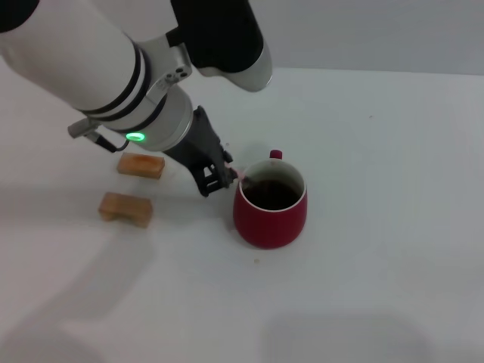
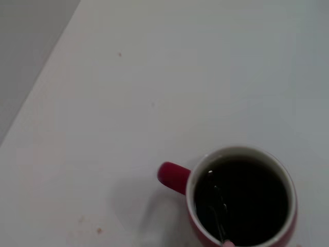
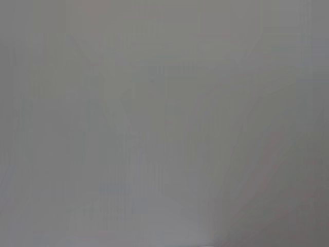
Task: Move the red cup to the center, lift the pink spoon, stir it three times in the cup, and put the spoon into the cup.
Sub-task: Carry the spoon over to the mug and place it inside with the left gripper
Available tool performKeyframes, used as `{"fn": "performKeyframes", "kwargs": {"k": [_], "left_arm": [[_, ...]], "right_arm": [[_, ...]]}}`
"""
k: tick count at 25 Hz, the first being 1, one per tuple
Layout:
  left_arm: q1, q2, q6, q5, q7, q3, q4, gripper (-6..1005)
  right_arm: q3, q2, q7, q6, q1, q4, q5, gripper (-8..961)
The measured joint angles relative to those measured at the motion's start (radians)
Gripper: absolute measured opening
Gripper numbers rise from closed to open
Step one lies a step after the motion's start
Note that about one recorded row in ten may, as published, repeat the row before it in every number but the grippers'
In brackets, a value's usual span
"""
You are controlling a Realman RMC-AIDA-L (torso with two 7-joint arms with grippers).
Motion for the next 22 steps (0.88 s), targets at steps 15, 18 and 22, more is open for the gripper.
{"fn": "performKeyframes", "kwargs": {"k": [15,18,22], "left_arm": [[-0.062,-0.005,0.041,-0.021,0.014,0.035,0.015,166],[-0.060,-0.006,0.036,-0.043,0.015,0.050,-0.002,166],[-0.047,-0.005,0.016,-0.065,0.012,0.060,-0.034,166]], "right_arm": [[0.000,0.001,0.000,0.000,0.005,0.003,0.002,-1],[0.000,0.001,0.000,0.005,0.008,0.003,0.003,-1],[0.000,0.000,0.000,0.009,0.013,0.003,0.002,-1]]}}
